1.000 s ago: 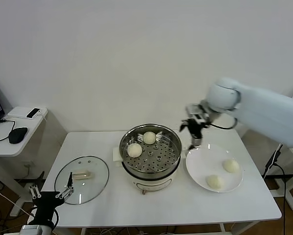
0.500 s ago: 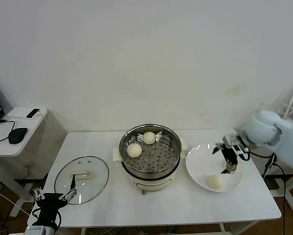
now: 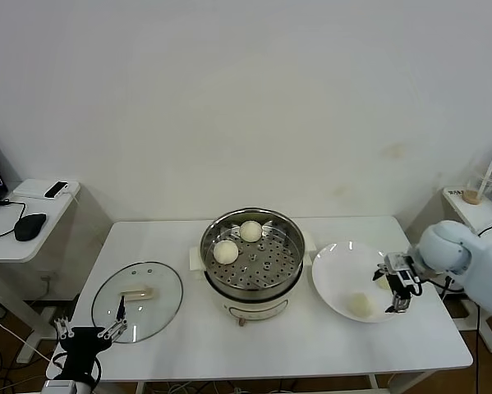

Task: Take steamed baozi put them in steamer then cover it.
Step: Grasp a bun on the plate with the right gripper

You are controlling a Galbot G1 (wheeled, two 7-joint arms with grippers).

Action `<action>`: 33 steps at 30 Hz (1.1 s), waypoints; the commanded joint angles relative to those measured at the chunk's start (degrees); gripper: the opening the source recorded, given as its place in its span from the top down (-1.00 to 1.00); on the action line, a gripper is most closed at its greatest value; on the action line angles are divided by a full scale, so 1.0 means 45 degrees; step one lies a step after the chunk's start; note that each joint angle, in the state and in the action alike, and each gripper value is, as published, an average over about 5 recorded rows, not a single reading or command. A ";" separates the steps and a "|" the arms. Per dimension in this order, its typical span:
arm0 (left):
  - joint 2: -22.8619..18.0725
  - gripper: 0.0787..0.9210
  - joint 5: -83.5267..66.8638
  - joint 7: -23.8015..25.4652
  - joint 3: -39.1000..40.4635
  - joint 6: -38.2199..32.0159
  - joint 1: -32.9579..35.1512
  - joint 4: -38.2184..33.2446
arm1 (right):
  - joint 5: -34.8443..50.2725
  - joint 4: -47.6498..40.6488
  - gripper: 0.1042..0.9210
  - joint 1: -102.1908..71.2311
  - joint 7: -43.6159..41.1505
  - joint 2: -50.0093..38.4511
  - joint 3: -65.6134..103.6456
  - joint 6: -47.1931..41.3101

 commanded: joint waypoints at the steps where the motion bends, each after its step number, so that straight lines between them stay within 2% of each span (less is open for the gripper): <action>1: -0.0002 -0.77 0.0001 0.0007 -0.0031 0.0000 -0.0007 0.0034 | -0.0421 -0.1156 -0.76 -0.1076 0.0139 0.1065 0.0718 0.0039; 16: 0.0026 -0.77 -0.0025 0.0003 -0.0182 -0.0014 -0.0016 0.0125 | -0.0407 -0.1551 -0.74 -0.1102 0.0315 0.1799 0.0627 -0.0205; 27: -0.0017 -0.77 -0.0028 0.0002 -0.0158 -0.0012 -0.0033 0.0092 | -0.0241 -0.1553 -0.37 -0.0956 0.0084 0.1790 0.0624 -0.0386; 33: -0.0005 -0.77 -0.0047 -0.0003 -0.0179 -0.0016 -0.0025 0.0083 | -0.0317 -0.1588 -0.28 -0.0723 -0.0384 0.1612 0.0719 -0.0299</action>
